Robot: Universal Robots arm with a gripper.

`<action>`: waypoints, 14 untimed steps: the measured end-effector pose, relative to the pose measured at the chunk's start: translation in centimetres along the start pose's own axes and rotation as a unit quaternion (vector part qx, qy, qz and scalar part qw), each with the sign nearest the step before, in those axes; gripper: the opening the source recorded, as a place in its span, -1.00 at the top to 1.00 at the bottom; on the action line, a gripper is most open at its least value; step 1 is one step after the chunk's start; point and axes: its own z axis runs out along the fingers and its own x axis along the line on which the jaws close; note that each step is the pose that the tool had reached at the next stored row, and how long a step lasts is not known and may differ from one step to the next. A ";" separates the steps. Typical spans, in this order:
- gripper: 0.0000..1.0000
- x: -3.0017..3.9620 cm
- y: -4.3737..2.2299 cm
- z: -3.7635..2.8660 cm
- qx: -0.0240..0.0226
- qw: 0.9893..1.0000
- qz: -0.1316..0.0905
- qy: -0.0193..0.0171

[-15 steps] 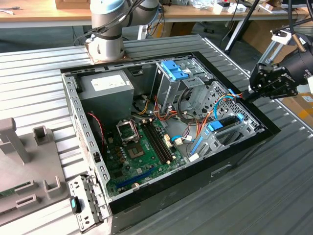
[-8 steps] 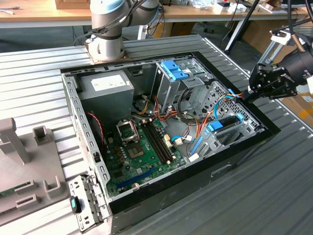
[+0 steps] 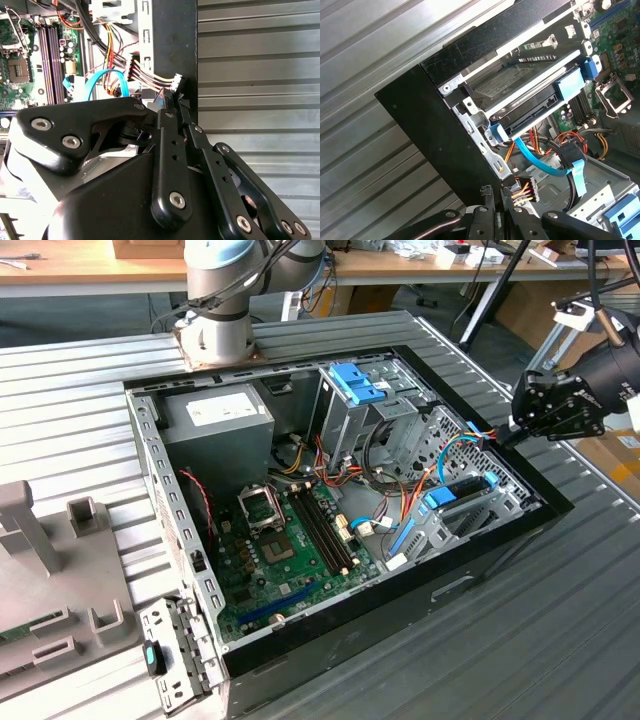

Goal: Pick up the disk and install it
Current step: 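Insert the disk into the insertion slot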

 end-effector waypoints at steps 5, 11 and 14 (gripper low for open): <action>0.66 0.00 0.00 0.02 0.000 1.000 0.000 0.000; 0.66 -0.33 0.00 -0.49 0.007 1.000 -0.003 0.005; 0.66 -0.61 1.75 -0.93 0.047 0.998 -0.025 0.037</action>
